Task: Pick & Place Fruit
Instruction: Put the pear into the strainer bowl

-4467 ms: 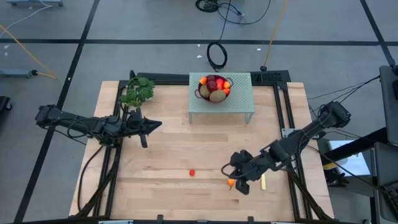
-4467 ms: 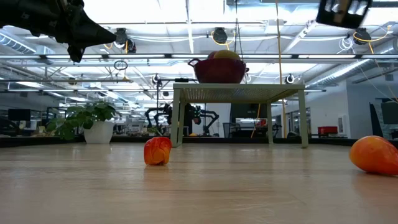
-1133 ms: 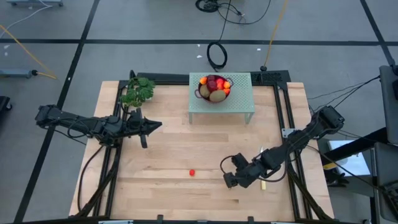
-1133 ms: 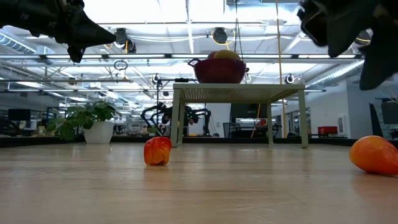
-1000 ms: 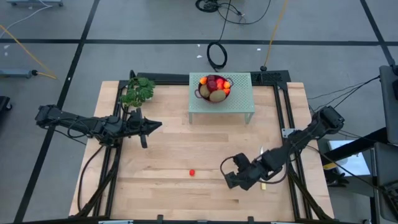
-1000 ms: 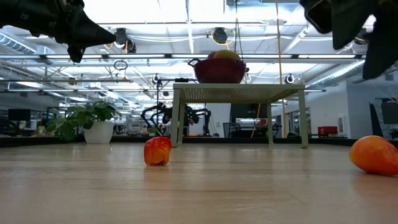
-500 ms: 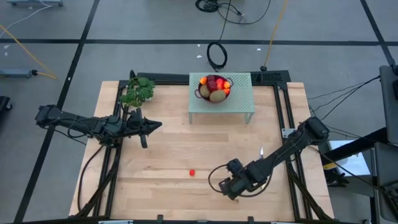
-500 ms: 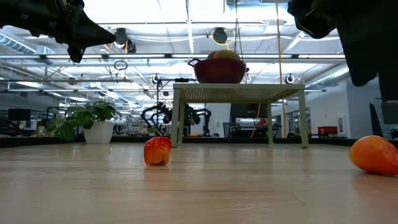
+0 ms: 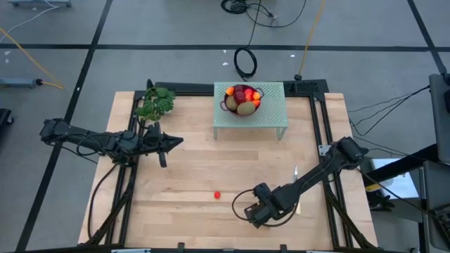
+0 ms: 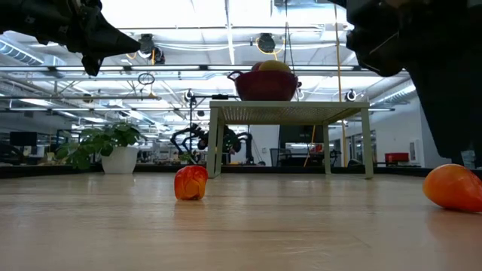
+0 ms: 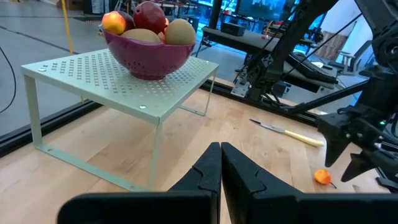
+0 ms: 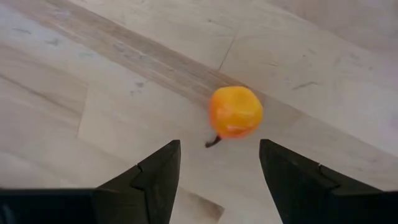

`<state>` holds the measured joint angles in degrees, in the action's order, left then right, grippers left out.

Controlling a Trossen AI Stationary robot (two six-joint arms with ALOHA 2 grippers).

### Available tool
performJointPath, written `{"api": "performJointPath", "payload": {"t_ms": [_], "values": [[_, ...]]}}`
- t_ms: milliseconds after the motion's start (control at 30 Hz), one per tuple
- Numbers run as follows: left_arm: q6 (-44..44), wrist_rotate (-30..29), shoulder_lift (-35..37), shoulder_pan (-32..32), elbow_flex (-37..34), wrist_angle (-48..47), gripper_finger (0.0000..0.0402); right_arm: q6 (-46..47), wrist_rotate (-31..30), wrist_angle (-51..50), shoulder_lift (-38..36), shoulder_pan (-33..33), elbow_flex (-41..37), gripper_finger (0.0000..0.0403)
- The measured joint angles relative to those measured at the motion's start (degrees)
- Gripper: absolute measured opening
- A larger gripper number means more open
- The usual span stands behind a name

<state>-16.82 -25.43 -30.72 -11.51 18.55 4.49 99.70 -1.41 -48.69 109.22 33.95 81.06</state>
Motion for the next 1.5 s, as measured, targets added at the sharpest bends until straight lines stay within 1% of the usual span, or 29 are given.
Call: {"api": "performJointPath", "payload": {"t_ms": [300,433,667,933,1200,1500], "values": [[-0.1,0.0,0.0,0.0,0.0,0.0,0.001,-1.9,-1.3,-0.8,0.4,-0.9,0.0,0.0212],[-0.1,0.0,0.0,0.0,0.0,0.0,0.001,-3.7,-0.2,-0.8,0.4,-1.4,-0.2,0.0212],[-0.1,0.0,0.0,0.0,0.0,0.0,0.001,-3.5,0.1,2.6,0.4,-1.7,-3.9,0.0212],[-0.1,0.0,0.0,0.0,0.0,0.0,0.001,-3.5,0.2,5.9,0.4,-1.7,-5.7,0.0212],[-0.1,0.0,0.0,0.0,0.0,0.0,0.001,-2.9,0.2,13.2,0.1,-1.7,-9.1,0.0212],[-0.1,0.0,0.0,0.0,0.0,0.0,0.001,-2.2,0.6,13.1,0.0,-1.7,-9.3,0.0212]]}}
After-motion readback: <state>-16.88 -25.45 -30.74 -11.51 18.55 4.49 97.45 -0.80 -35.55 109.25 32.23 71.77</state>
